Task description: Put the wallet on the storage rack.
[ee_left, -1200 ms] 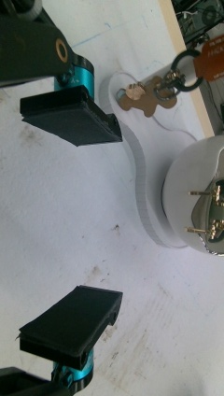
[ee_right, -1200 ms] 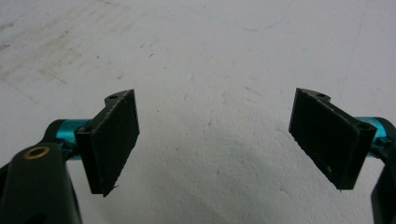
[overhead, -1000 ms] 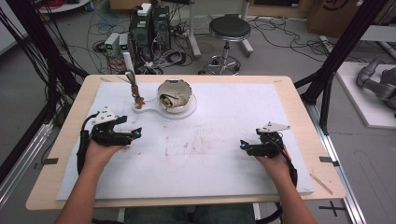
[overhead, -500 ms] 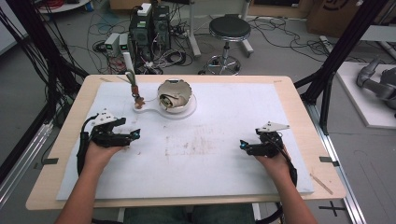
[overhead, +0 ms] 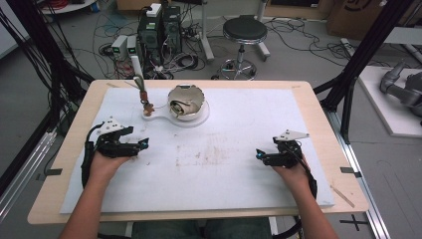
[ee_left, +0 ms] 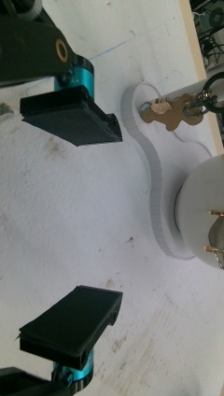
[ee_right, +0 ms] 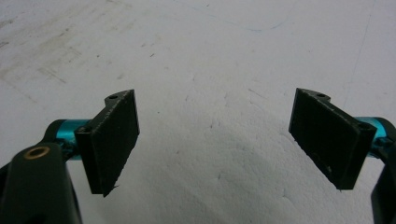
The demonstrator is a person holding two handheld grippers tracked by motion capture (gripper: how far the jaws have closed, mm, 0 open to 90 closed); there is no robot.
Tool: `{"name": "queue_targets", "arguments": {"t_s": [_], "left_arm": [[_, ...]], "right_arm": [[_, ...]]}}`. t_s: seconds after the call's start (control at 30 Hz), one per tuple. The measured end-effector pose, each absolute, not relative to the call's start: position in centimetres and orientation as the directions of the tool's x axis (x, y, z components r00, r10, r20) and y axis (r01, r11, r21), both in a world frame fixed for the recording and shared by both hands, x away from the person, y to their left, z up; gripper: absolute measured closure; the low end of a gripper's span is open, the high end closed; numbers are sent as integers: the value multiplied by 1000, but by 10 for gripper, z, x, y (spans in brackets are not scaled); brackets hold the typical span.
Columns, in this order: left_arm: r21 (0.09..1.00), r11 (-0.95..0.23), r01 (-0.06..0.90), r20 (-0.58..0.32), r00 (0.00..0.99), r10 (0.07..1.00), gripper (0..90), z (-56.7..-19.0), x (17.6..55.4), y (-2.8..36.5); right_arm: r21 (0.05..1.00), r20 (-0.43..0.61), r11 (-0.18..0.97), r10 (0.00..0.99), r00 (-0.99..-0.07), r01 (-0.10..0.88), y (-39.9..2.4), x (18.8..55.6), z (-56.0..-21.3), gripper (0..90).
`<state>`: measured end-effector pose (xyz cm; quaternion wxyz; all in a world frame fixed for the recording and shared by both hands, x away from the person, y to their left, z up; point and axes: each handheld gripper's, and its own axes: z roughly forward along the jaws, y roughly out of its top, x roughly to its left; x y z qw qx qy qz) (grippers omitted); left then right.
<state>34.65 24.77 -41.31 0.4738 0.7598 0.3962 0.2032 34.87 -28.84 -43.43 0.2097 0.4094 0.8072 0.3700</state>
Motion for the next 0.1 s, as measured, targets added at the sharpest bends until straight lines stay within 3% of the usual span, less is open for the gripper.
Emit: {"name": "queue_targets", "arguments": {"t_s": [0.1], "left_arm": [[880, -236, 411, -68, 603, 795, 201, -414, 347, 249]], "right_arm": [[768, -36, 390, 818, -574, 509, -289, 348, -434, 163]]}}
